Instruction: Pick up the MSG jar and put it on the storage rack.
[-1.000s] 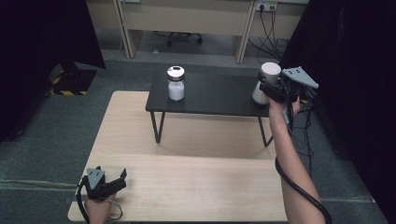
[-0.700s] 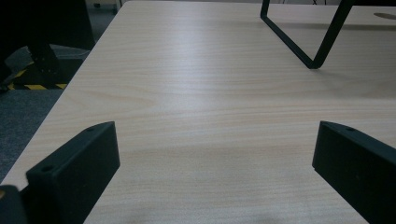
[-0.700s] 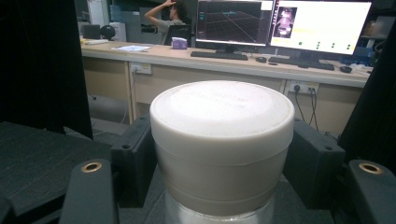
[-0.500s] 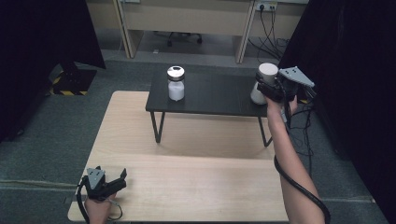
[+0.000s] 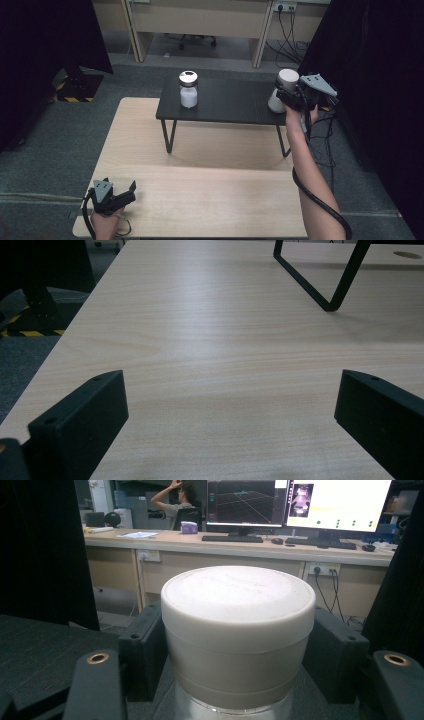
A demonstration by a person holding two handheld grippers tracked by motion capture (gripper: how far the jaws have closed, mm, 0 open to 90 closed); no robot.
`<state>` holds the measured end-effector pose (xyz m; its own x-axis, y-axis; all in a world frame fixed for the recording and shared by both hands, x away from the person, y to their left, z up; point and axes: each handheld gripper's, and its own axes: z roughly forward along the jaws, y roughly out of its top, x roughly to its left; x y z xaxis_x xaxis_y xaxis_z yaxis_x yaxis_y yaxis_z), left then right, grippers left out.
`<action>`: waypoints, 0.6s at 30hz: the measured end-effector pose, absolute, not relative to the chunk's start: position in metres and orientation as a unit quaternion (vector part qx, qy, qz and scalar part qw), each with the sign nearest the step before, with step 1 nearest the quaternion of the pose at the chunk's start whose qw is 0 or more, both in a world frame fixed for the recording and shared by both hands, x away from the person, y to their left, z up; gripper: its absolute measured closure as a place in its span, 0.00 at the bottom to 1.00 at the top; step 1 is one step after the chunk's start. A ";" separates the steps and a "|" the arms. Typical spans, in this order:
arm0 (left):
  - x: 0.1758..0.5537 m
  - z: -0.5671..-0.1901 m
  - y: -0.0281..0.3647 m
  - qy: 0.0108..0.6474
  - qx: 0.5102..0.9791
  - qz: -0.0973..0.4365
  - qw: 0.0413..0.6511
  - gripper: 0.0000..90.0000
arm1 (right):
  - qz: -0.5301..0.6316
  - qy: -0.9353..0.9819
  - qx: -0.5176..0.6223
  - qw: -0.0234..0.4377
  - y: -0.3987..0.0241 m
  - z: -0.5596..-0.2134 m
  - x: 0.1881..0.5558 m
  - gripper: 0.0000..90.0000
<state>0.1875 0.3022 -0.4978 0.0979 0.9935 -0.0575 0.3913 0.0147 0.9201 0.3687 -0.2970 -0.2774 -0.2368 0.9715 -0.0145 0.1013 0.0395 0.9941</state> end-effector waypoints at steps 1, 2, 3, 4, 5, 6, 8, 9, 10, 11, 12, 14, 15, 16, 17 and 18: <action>0.187 -0.498 0.302 0.571 0.606 0.354 0.426 0.00 | 0.521 0.588 0.457 0.416 -0.297 -0.277 0.369 0.38; 0.188 -0.497 0.302 0.572 0.606 0.353 0.425 0.00 | 0.521 0.586 0.461 0.415 -0.296 -0.277 0.370 0.37; 0.188 -0.497 0.302 0.573 0.606 0.353 0.425 0.00 | 0.521 0.585 0.463 0.414 -0.296 -0.276 0.370 0.37; 0.188 -0.497 0.302 0.573 0.606 0.353 0.425 0.00 | 0.519 0.586 0.464 0.414 -0.296 -0.275 0.370 0.37; 0.188 -0.497 0.302 0.573 0.606 0.353 0.424 0.00 | 0.518 0.587 0.464 0.415 -0.296 -0.275 0.370 0.37; 0.188 -0.497 0.302 0.573 0.606 0.353 0.424 0.00 | 0.518 0.588 0.463 0.414 -0.296 -0.274 0.370 0.37; 0.188 -0.497 0.302 0.572 0.607 0.352 0.424 0.00 | 0.513 0.591 0.464 0.415 -0.295 -0.273 0.370 0.37; 0.188 -0.497 0.303 0.571 0.608 0.352 0.425 0.00 | 0.509 0.594 0.463 0.417 -0.294 -0.272 0.370 0.36; 0.188 -0.498 0.303 0.570 0.608 0.352 0.427 0.00 | 0.508 0.595 0.461 0.418 -0.294 -0.272 0.369 0.35; 0.187 -0.498 0.303 0.567 0.611 0.353 0.426 0.00 | 0.509 0.595 0.460 0.418 -0.294 -0.273 0.368 0.33; 0.187 -0.498 0.303 0.566 0.612 0.354 0.425 0.00 | 0.511 0.593 0.461 0.418 -0.295 -0.274 0.367 0.30; 0.188 -0.497 0.302 0.566 0.613 0.353 0.424 0.00 | 0.514 0.592 0.461 0.416 -0.296 -0.276 0.365 0.23; 0.188 -0.497 0.303 0.566 0.612 0.353 0.425 0.00 | 0.515 0.592 0.461 0.415 -0.297 -0.277 0.364 0.18; 0.188 -0.497 0.302 0.566 0.612 0.353 0.424 0.00 | 0.516 0.590 0.458 0.419 -0.297 -0.279 0.363 0.13; 0.188 -0.497 0.302 0.567 0.612 0.353 0.424 0.00 | 0.513 0.587 0.458 0.427 -0.296 -0.282 0.360 0.08; 0.188 -0.497 0.302 0.567 0.613 0.353 0.423 0.00 | 0.513 0.585 0.456 0.431 -0.295 -0.284 0.358 0.06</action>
<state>0.1880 0.3022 -0.4969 0.1088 0.9929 -0.0472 0.3958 0.0002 0.9183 0.3583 -0.2953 -0.2837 -0.2119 0.9766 -0.0368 0.0915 0.0573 0.9942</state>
